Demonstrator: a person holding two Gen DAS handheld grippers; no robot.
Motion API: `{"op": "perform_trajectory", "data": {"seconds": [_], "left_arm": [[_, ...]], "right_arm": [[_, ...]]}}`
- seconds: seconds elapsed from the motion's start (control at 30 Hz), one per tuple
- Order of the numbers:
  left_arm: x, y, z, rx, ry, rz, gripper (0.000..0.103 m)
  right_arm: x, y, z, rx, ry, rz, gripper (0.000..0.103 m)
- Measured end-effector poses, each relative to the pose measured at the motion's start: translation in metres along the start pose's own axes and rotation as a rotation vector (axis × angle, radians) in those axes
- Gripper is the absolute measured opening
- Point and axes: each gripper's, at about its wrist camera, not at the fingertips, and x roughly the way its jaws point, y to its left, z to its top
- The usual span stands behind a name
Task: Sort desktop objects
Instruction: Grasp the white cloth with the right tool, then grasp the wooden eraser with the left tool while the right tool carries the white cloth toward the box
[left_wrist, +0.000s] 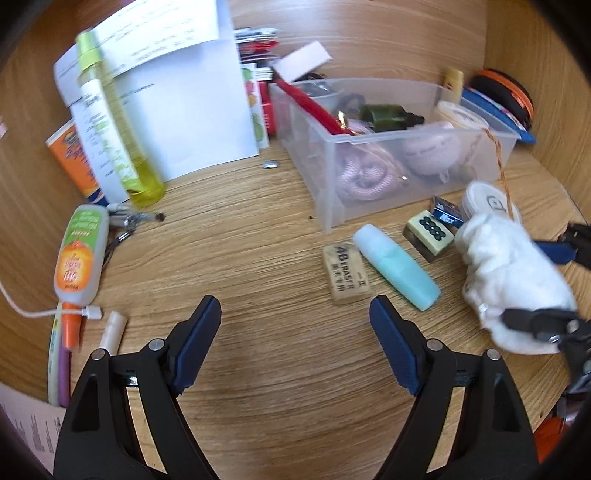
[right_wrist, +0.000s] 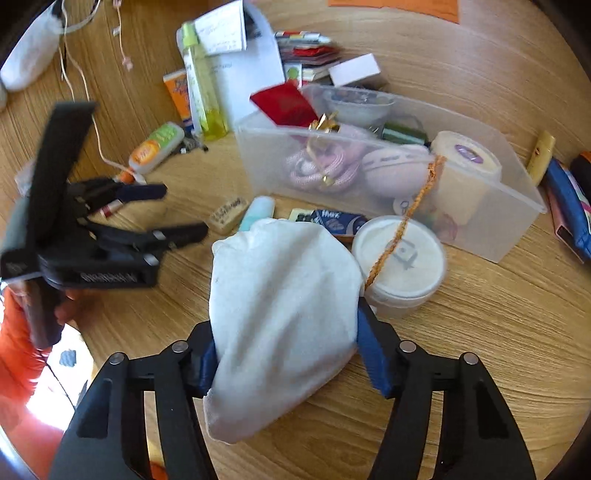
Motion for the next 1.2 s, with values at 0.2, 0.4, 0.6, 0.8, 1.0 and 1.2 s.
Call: {"op": "perform_trajectory", "data": {"seconds": [0.2,0.4,0.6,0.8,1.0,1.2], "left_arm": [[0.009,-0.009,0.006,0.032,0.016,-0.004,0.075],[0.021,-0.008,0.014,0.005,0.036,-0.033,0.062],[0.027,-0.008,0.022,-0.017,0.032,-0.067,0.038],[0.028,-0.004,0.022,-0.05,0.036,-0.06,0.023],[0.016,0.006,0.02,-0.099,0.01,-0.051,0.023],[-0.008,0.006,0.029,-0.104,-0.053,-0.05,0.023]], "right_arm": [[-0.027,-0.009,0.009,0.022,-0.074,0.014,0.059],[-0.059,-0.025,0.019,0.038,-0.162,-0.027,0.059],[-0.073,-0.045,0.03,0.061,-0.22,-0.098,0.059],[-0.08,-0.07,0.037,0.085,-0.248,-0.154,0.059],[-0.083,-0.093,0.049,0.11,-0.271,-0.188,0.059],[-0.078,-0.106,0.066,0.114,-0.288,-0.192,0.059]]}}
